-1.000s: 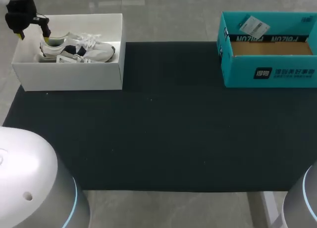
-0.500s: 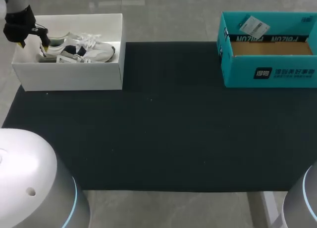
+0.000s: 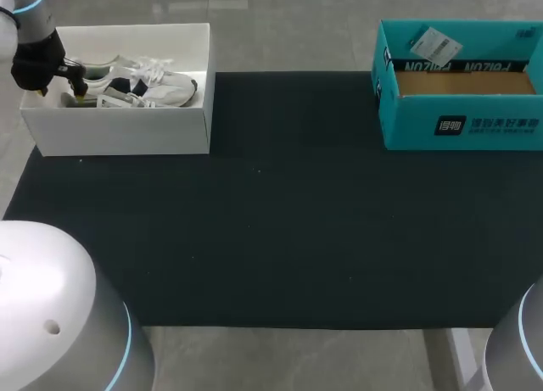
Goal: Take the shoe out of the shoebox, open the shoe tongue, remove and reinsert the insole, then place the shoe into the shoebox
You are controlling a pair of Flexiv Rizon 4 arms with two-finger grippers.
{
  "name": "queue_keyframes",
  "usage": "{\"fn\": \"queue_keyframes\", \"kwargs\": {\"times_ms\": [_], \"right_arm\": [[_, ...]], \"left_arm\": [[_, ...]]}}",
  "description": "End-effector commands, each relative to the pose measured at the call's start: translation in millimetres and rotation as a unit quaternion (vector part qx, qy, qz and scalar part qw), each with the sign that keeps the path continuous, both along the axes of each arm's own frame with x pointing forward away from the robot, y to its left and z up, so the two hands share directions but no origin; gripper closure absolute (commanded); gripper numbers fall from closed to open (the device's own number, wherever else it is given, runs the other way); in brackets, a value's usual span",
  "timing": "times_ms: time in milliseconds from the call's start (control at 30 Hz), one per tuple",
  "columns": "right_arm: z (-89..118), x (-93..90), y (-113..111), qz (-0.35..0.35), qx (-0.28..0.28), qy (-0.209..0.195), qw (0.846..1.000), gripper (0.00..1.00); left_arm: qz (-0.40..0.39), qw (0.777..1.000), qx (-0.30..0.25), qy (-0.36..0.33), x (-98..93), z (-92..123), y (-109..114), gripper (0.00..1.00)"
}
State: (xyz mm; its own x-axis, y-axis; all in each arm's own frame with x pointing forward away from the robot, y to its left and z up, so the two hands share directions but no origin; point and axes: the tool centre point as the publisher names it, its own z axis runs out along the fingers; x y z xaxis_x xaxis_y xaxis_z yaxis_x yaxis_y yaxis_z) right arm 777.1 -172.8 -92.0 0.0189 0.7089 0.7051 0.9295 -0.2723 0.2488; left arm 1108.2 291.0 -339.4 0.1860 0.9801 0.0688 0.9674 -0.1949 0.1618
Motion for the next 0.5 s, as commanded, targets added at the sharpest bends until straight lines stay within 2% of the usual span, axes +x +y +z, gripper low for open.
{"fn": "queue_keyframes", "kwargs": {"times_ms": [33, 300, 500], "right_arm": [[-0.1, 0.4, 0.6, -0.001, -0.001, 0.001, 1.0, 0.0], [-0.1, 0.4, 0.6, -0.001, -0.001, 0.001, 1.0, 0.0], [-0.1, 0.4, 0.6, -0.001, -0.001, 0.001, 1.0, 0.0]], "left_arm": [[-0.002, 1.0, -0.002, -0.005, -5.1, -4.0, 2.5, 0.09], [0.004, 1.0, -0.006, -0.008, -8.5, 0.0, 5.5, 0.11], [0.008, 1.0, -0.006, -0.008, -11.1, -7.4, 7.6, 0.17]]}}
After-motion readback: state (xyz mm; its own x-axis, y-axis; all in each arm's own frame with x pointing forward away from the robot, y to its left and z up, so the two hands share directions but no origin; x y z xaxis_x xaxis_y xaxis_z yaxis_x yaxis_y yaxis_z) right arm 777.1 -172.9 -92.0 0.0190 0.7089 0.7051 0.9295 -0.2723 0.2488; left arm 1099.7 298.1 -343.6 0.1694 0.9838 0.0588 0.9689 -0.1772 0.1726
